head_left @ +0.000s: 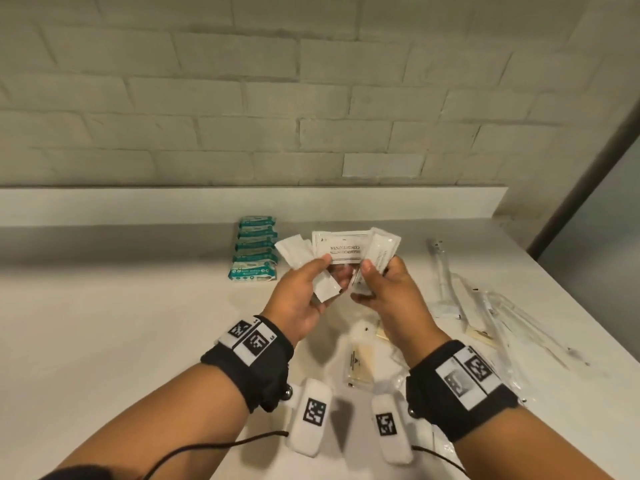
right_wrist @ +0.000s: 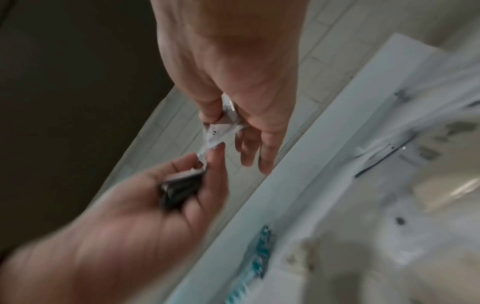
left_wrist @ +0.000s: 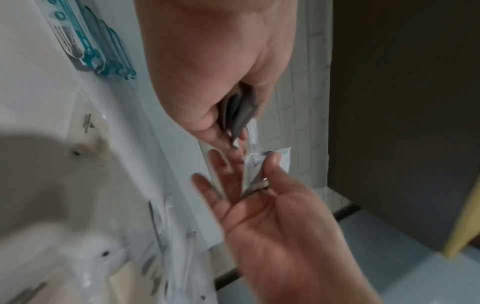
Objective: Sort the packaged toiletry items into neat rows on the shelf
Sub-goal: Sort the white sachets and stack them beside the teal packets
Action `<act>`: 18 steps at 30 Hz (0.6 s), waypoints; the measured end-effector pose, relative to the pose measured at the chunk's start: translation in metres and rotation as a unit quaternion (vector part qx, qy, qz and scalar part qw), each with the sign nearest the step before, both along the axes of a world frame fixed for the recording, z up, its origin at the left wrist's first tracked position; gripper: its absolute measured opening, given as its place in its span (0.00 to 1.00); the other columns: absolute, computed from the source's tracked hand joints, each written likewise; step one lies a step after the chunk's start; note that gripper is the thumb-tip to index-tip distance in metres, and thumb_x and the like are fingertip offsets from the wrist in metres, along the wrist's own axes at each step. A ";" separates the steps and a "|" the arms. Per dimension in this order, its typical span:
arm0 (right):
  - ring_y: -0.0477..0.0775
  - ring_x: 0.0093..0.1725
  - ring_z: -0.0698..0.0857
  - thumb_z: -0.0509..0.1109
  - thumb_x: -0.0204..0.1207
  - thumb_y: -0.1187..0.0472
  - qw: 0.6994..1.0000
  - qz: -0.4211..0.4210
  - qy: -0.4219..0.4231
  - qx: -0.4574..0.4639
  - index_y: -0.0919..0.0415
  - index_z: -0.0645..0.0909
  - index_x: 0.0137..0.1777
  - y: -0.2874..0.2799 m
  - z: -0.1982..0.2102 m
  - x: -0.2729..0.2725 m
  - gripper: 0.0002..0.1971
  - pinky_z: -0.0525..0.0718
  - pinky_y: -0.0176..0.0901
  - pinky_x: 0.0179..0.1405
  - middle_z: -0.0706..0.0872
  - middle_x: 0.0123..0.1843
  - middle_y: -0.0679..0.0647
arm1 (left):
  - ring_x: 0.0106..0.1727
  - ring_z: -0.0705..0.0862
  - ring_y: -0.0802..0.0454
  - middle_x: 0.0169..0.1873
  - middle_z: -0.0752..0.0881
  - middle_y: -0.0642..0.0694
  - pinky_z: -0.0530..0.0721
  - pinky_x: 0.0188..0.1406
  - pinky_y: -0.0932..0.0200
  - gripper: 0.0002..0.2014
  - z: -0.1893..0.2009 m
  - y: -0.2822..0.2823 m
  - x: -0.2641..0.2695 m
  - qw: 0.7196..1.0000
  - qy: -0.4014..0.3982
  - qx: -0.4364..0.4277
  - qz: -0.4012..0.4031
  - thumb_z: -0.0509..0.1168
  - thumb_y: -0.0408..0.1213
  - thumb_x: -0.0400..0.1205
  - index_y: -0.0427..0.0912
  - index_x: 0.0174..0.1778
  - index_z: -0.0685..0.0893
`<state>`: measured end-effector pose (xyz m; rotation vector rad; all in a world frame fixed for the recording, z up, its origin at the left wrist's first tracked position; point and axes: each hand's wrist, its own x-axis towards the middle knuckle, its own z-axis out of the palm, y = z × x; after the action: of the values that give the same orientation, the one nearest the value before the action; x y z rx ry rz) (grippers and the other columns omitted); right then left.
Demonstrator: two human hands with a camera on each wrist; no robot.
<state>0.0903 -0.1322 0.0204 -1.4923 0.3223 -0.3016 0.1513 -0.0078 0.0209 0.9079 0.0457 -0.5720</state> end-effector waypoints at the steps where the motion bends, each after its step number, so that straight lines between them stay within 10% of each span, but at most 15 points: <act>1: 0.65 0.59 0.87 0.64 0.83 0.60 0.999 -0.022 -0.012 0.031 0.61 0.72 0.68 -0.003 0.003 0.004 0.15 0.85 0.66 0.58 0.86 0.62 0.62 | 0.34 0.90 0.49 0.36 0.89 0.40 0.90 0.39 0.55 0.08 -0.003 -0.002 -0.004 1.000 0.001 0.010 -0.021 0.65 0.30 0.82 0.33 0.55 0.84; 5: 0.71 0.57 0.87 0.66 0.81 0.67 0.995 -0.030 -0.028 0.095 0.68 0.69 0.67 -0.009 0.010 0.014 0.17 0.87 0.67 0.50 0.84 0.61 0.70 | 0.40 0.90 0.47 0.38 0.90 0.41 0.90 0.46 0.51 0.12 -0.013 -0.006 -0.015 0.992 -0.044 0.059 -0.102 0.66 0.29 0.81 0.34 0.60 0.84; 10: 0.63 0.55 0.89 0.71 0.75 0.74 0.994 -0.008 -0.016 0.106 0.53 0.66 0.72 -0.005 0.004 0.018 0.30 0.87 0.57 0.51 0.89 0.56 0.60 | 0.49 0.89 0.43 0.44 0.90 0.42 0.89 0.47 0.46 0.12 -0.017 -0.005 -0.019 0.981 -0.057 0.109 -0.150 0.67 0.38 0.82 0.40 0.60 0.84; 13: 0.66 0.56 0.87 0.68 0.76 0.75 0.993 -0.049 -0.032 0.101 0.62 0.73 0.66 -0.020 0.009 0.019 0.20 0.87 0.58 0.50 0.87 0.58 0.63 | 0.45 0.90 0.43 0.45 0.89 0.39 0.90 0.39 0.49 0.14 -0.017 -0.001 -0.014 0.986 -0.011 0.112 -0.126 0.65 0.46 0.82 0.40 0.57 0.83; 18: 0.57 0.43 0.88 0.64 0.78 0.77 0.992 0.023 0.012 0.122 0.61 0.79 0.57 -0.041 0.017 0.010 0.14 0.90 0.50 0.40 0.88 0.48 0.59 | 0.50 0.89 0.40 0.50 0.89 0.35 0.90 0.42 0.52 0.10 -0.014 0.011 -0.002 0.995 0.021 0.050 -0.086 0.59 0.29 0.84 0.35 0.60 0.80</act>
<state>0.1007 -0.1730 0.0370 -1.2609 0.3325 -0.1998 0.1493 0.0037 0.0070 1.0036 0.0347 -0.7557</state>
